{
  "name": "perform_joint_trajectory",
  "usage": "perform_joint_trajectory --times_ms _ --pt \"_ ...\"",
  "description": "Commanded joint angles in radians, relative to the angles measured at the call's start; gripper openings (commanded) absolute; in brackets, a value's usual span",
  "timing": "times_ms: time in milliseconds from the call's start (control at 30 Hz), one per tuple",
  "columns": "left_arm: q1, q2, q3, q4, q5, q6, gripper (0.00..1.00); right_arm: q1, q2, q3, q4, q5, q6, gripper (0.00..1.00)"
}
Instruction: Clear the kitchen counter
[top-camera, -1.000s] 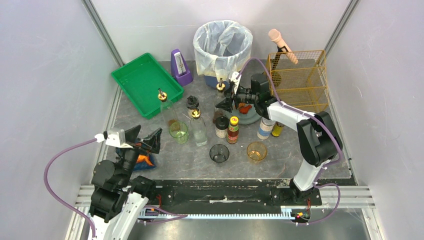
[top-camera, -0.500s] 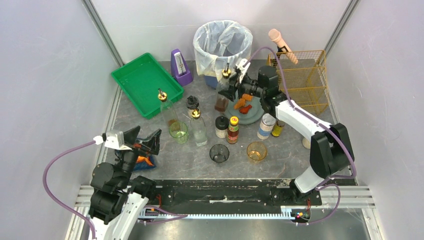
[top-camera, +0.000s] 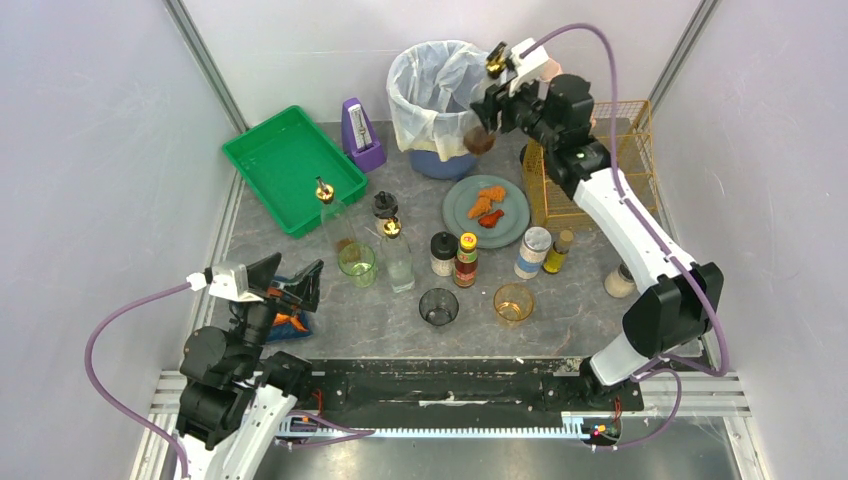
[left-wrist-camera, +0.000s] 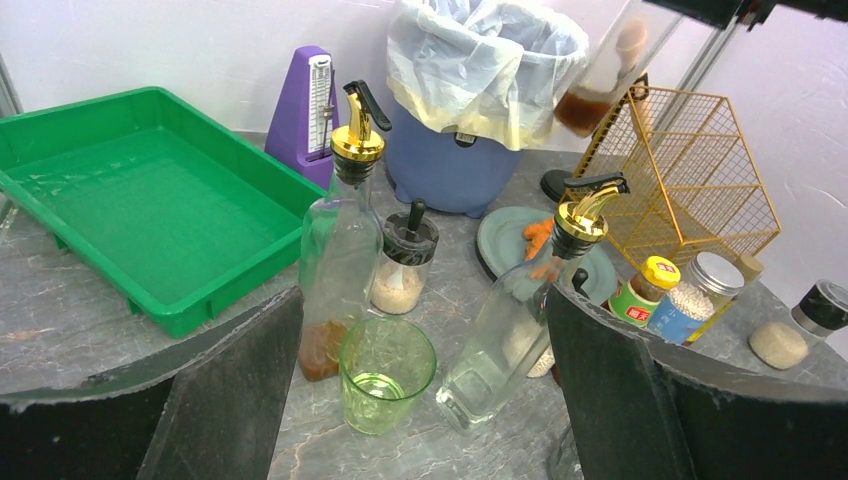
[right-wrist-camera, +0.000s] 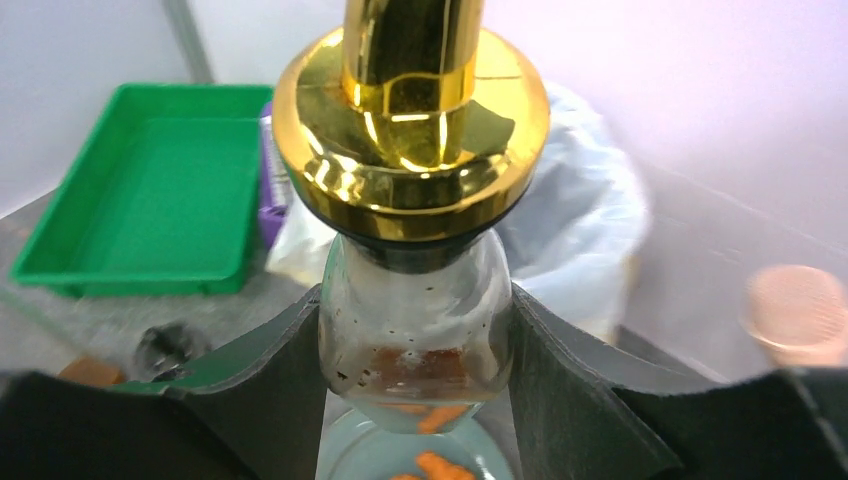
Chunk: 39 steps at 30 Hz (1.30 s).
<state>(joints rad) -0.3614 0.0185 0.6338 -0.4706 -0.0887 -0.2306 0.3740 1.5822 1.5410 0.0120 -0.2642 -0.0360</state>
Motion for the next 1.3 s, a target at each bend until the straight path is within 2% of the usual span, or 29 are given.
perform_joint_trajectory --times_ms 0,200,467,1033,1267 --pt "-0.014 -0.008 -0.001 0.015 -0.018 0.033 0.96 -0.068 -0.031 0.138 0.036 0.133 0.015 0.00" --pt "-0.018 -0.009 -0.002 0.016 -0.023 0.035 0.96 -0.164 -0.008 0.225 0.014 0.093 0.065 0.00" --pt "-0.027 -0.009 -0.001 0.018 -0.026 0.037 0.96 -0.273 0.047 0.313 -0.046 0.121 0.066 0.00" --pt "-0.029 0.000 -0.003 0.018 -0.031 0.041 0.96 -0.361 0.095 0.211 -0.020 0.127 0.054 0.00" --pt "-0.028 0.001 -0.003 0.018 -0.031 0.041 0.96 -0.361 0.077 0.043 0.073 0.076 0.107 0.00"
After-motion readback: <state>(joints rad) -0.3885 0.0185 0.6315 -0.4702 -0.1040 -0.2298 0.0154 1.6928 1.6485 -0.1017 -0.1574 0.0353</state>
